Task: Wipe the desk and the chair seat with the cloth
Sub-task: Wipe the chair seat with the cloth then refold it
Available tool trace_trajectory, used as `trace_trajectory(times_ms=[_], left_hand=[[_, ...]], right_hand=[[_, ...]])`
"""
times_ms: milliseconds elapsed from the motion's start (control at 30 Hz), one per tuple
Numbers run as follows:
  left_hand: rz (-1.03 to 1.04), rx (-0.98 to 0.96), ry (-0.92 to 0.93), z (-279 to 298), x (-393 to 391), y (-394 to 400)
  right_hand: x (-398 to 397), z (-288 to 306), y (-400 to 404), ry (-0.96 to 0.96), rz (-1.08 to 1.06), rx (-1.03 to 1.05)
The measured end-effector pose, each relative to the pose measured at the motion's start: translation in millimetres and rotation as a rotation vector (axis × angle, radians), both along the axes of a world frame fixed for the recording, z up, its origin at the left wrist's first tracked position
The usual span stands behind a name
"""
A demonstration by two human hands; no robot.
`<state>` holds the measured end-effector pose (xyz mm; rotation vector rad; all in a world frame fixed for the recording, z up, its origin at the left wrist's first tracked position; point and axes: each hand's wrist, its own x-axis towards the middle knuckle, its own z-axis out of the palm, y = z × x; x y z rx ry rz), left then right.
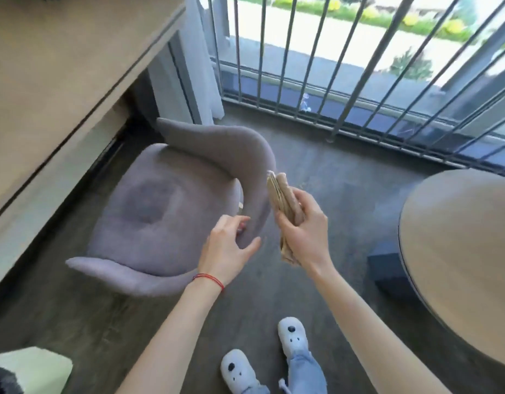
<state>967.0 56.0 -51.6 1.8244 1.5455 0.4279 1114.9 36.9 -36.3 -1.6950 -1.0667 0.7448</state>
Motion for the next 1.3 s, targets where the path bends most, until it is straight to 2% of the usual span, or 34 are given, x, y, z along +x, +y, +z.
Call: trace_trajectory(times_ms=[133,267,333,500,667,833,933,1000,1133,1300], left_hand=[[0.042,0.071,0.076,-10,12,3],[0.096,0.051,0.149,-6,17,11],[0.082,0.003,0.138,-4,15,15],[0.029,-0.090,0.098,-2,7,20],[0.001,-0.124,0.060,-4,4,22],[-0.015,-0.069,0.077,-6,4,20],[-0.029,-0.050,0.089,-7,4,17],[-0.036,-0.041,0.091,-8,2,17],[-0.061,-0.045,0.087,-8,0,18],[-0.096,-0.045,0.078,-6,3,19]], right_hand=[[23,-42,-11,0.039,-0.131,-0.013],[24,-81,-13,0.209,-0.187,-0.122],[17,-88,-4,0.233,-0.163,-0.162],[-10,-80,14,0.350,-0.150,-0.090],[-35,-82,-20,0.274,-0.137,0.004],[-46,-94,-58,0.288,0.090,-0.035],[-22,-97,-43,0.357,-0.142,-0.097],[-10,-89,-22,0.389,-0.248,-0.050],[-29,-68,0,0.303,-0.204,0.122],[-37,-82,-32,0.254,-0.070,0.141]])
